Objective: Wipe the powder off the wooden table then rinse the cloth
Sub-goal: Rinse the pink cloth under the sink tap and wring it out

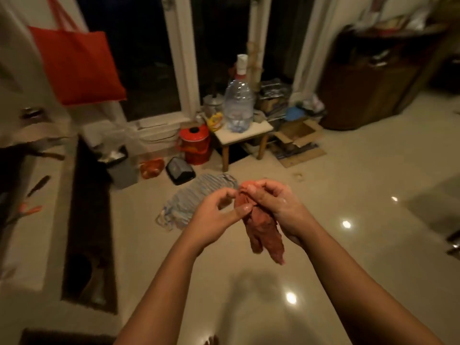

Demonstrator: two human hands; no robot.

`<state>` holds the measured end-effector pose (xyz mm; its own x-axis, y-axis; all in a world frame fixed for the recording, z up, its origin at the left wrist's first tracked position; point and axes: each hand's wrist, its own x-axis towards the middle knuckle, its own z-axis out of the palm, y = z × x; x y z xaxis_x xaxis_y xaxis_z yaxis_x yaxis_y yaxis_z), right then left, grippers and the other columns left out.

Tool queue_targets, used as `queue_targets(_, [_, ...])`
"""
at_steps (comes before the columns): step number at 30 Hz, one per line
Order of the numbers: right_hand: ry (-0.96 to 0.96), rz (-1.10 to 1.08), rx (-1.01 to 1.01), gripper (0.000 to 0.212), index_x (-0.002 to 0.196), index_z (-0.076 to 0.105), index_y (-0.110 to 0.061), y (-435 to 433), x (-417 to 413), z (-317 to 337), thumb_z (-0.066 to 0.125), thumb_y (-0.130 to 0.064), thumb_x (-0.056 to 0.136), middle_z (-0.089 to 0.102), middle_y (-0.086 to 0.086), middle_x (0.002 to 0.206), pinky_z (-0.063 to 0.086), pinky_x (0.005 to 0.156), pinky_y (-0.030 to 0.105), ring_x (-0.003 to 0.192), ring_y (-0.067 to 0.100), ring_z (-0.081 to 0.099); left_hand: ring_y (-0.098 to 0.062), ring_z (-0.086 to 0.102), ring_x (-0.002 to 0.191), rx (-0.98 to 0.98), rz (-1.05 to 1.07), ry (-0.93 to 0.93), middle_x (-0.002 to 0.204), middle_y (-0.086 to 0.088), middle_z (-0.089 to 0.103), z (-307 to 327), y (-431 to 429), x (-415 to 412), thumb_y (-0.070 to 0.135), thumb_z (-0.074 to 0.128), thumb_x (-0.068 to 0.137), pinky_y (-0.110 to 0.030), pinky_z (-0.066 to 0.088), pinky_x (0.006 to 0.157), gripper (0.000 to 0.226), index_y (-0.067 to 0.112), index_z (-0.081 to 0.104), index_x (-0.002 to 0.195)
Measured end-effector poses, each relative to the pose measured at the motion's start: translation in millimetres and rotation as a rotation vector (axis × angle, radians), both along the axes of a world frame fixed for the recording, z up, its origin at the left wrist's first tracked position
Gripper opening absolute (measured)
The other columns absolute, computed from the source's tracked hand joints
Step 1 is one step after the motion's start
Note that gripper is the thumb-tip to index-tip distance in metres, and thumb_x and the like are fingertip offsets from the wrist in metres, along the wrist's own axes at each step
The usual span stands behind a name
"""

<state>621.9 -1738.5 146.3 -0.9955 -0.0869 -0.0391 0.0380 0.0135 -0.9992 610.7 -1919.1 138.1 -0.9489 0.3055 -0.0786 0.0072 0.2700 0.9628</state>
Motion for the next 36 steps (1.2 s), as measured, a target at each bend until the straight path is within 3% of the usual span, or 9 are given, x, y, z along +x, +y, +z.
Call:
queue_targets(4, [-0.036, -0.158, 0.02, 0.034, 0.103, 0.071, -0.012, 66, -43, 4, 0.075, -0.038, 0.082, 0.075, 0.008, 0.087, 0.054, 0.069, 0.03, 0.078, 0.017, 0.071, -0.017, 0.07, 0.083, 0.237, -0.048, -0.08, 0.085, -0.005, 0.074, 11, 58, -80, 0.005, 0.075, 0.082, -0.032, 0.056, 0.077, 0.017, 0.004, 0.062, 0.092])
queue_targets(9, [-0.112, -0.239, 0.172, 0.048, 0.105, 0.073, -0.023, 167, -75, -1, 0.087, -0.054, 0.07, 0.076, 0.011, 0.101, 0.056, 0.091, 0.046, 0.097, 0.029, 0.072, -0.013, 0.069, 0.075, 0.255, -0.285, -0.083, 0.078, 0.0, 0.072, 26, 152, -158, 0.003, 0.068, 0.088, -0.023, 0.055, 0.062, 0.012, 0.01, 0.059, 0.09])
queue_targets(12, [-0.137, -0.236, 0.18, 0.03, 0.099, 0.072, -0.01, 224, -84, 1, 0.081, -0.034, 0.083, 0.076, 0.005, 0.091, 0.053, 0.08, 0.029, 0.087, 0.019, 0.072, -0.014, 0.07, 0.068, 0.279, -0.39, -0.114, 0.078, -0.006, 0.071, 33, 217, -192, 0.0, 0.062, 0.091, -0.022, 0.052, 0.051, 0.009, 0.003, 0.056, 0.096])
queue_targets(15, [-0.095, -0.335, 0.091, 0.028, 0.098, 0.061, 0.0, 286, -105, -3, 0.078, -0.017, 0.083, 0.073, 0.006, 0.088, 0.051, 0.072, 0.024, 0.08, 0.018, 0.07, -0.019, 0.07, 0.074, 0.276, -0.491, -0.094, 0.083, -0.012, 0.071, 36, 290, -229, -0.003, 0.061, 0.09, -0.024, 0.056, 0.061, 0.013, -0.001, 0.054, 0.1])
queue_targets(20, [-0.094, -0.42, -0.013, 0.041, 0.103, 0.053, -0.014, 405, -151, 8, 0.075, -0.004, 0.07, 0.071, 0.014, 0.098, 0.05, 0.078, 0.033, 0.089, 0.025, 0.065, -0.02, 0.061, 0.071, 0.243, -0.575, -0.04, 0.073, -0.005, 0.064, 54, 411, -297, -0.011, 0.061, 0.085, -0.027, 0.046, 0.059, 0.028, 0.015, 0.052, 0.086])
queue_targets(23, [-0.135, -0.391, 0.068, 0.042, 0.116, 0.057, -0.011, 468, -186, 32, 0.075, -0.017, 0.078, 0.074, 0.008, 0.097, 0.052, 0.076, 0.029, 0.087, 0.022, 0.067, -0.012, 0.061, 0.062, 0.271, -0.59, -0.027, 0.065, 0.002, 0.066, 70, 473, -340, -0.013, 0.06, 0.084, -0.022, 0.045, 0.054, 0.029, 0.014, 0.055, 0.093])
queue_targets(27, [-0.154, -0.444, 0.122, 0.01, 0.093, 0.064, -0.013, 535, -245, 39, 0.072, -0.016, 0.087, 0.073, 0.014, 0.092, 0.051, 0.063, 0.029, 0.081, 0.027, 0.067, -0.018, 0.066, 0.076, 0.238, -0.58, -0.002, 0.082, -0.009, 0.071, 71, 541, -403, -0.004, 0.059, 0.089, -0.033, 0.052, 0.07, 0.028, 0.02, 0.069, 0.099])
queue_targets(32, [-0.161, -0.547, 0.229, 0.02, 0.081, 0.055, -0.017, 613, -323, 28, 0.072, -0.027, 0.083, 0.065, 0.01, 0.081, 0.051, 0.063, 0.036, 0.071, 0.026, 0.062, -0.02, 0.064, 0.086, 0.133, -0.671, -0.011, 0.087, -0.01, 0.069, 48, 631, -491, 0.012, 0.057, 0.093, -0.035, 0.049, 0.078, 0.015, 0.011, 0.071, 0.088])
queue_targets(36, [-0.162, -0.668, 0.233, 0.019, 0.082, 0.053, -0.012, 678, -381, 21, 0.068, -0.002, 0.087, 0.062, 0.005, 0.078, 0.056, 0.072, 0.035, 0.071, 0.019, 0.067, -0.022, 0.053, 0.076, 0.01, -0.856, -0.114, 0.073, -0.006, 0.06, 32, 714, -574, 0.03, 0.056, 0.069, -0.035, 0.038, 0.069, 0.019, 0.019, 0.07, 0.073])
